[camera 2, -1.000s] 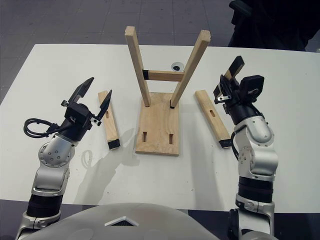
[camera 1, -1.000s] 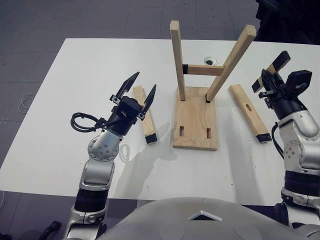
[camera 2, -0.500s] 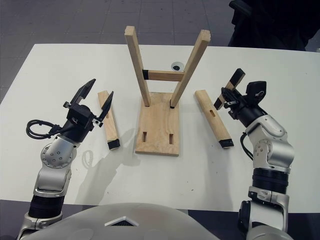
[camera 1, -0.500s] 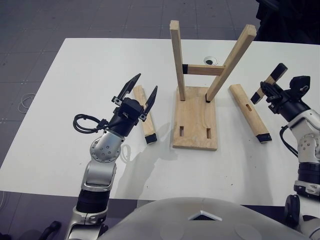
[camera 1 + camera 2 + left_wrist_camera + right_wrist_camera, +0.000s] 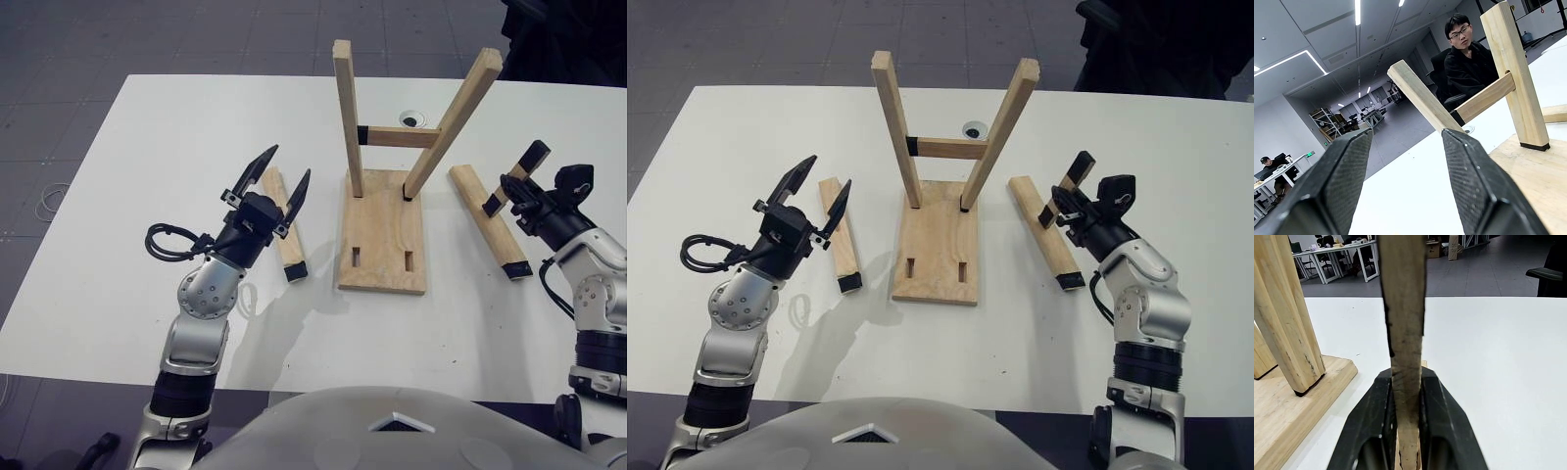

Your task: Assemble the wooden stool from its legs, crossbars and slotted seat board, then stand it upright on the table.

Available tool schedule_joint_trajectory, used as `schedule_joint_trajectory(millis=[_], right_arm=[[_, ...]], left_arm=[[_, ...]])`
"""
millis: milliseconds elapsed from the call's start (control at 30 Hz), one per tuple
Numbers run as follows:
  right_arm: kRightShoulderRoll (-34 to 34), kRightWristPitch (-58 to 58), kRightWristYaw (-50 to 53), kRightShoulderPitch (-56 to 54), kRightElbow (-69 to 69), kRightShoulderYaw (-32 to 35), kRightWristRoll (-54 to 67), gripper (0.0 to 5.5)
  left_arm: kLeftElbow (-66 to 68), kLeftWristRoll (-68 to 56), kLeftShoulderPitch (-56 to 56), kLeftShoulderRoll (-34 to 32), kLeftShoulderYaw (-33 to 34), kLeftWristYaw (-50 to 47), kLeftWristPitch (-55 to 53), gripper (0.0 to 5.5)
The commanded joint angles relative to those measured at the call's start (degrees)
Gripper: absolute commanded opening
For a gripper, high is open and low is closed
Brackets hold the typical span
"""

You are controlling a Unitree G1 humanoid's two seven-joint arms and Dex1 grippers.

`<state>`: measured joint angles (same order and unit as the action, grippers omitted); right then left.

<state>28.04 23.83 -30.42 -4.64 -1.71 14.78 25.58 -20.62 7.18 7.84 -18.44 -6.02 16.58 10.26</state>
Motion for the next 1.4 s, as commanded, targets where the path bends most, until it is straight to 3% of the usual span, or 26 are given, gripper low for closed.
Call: schedule_joint_trajectory(millis=[33, 400, 767, 1033, 1400], right_arm=[[0.0, -0.8, 0.1, -1.3, -0.6, 0.3, -0.7, 0.39], [-1.9, -5.3, -0.1, -0.4, -5.6, -2.2, -4.3, 0.39], [-6.0, -27.1, -1.1, 11.1, -25.3, -2.8, -8.9, 0.39], [-7.4, -24.1, -0.2, 11.3, -18.6, -4.8, -6.8, 0.39], [-11.3, -19.8, 18.5, 14.7, -0.8, -6.5, -14.4, 0.39]], left_arm=[[-0.1, 0.7, 0.3, 0.0, -0.2, -0.2, 0.3, 2.60], [-0.8, 0.6, 0.5, 0.0, -0.5, -0.1, -0.1, 2.60], [-1.3, 0.4, 1.3, -0.1, -0.5, 0.1, -0.5, 2.60], [-0.4, 0.5, 0.2, -0.1, -0.9, 0.4, -0.1, 2.60], [0.1, 0.5, -0.3, 0.0, -1.1, 0.3, 0.2, 2.60]])
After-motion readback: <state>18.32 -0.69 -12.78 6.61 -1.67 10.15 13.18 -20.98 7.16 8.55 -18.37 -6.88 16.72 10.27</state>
